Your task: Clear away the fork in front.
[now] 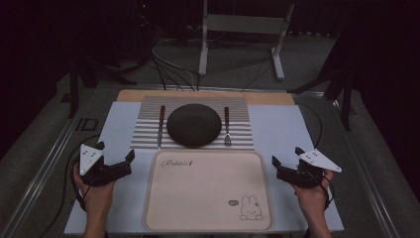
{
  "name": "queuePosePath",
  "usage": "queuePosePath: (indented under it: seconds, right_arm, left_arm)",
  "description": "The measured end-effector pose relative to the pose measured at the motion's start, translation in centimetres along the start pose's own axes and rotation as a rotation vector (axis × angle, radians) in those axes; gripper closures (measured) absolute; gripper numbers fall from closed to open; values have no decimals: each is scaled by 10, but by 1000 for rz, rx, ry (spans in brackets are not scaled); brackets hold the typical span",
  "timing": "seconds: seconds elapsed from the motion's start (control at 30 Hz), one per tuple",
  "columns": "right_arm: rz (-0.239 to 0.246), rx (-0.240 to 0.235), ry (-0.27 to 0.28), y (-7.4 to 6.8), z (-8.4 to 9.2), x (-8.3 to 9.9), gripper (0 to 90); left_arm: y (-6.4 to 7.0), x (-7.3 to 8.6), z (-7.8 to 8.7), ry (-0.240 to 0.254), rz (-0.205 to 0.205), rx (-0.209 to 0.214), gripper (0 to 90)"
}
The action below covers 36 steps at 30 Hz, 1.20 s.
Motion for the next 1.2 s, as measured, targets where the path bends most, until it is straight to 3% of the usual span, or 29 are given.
queuePosePath:
  seconds: [0.5,0.93,1.2]
  right_arm:
    - [33,-14,-14,-8,-21,-17,112]
    - [21,4,-1,1,-36,-42,113]
    - [37,13,6,5,-44,-60,113]
  left_arm:
    - [2,3,-2,-14,-2,6,2]
    - [4,5,-5,-34,-10,19,3]
    - [3,6,-5,-38,-13,14,3]
Point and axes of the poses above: each handheld gripper's, and its own axes: z roughly backward along the jaws, x roughly out of its underside, y roughly to its right, the point moved 8 cm from there along -z, roughly forward along the jaws, and after that the axes turned 7 degrees about z, right-handed, at the moved point
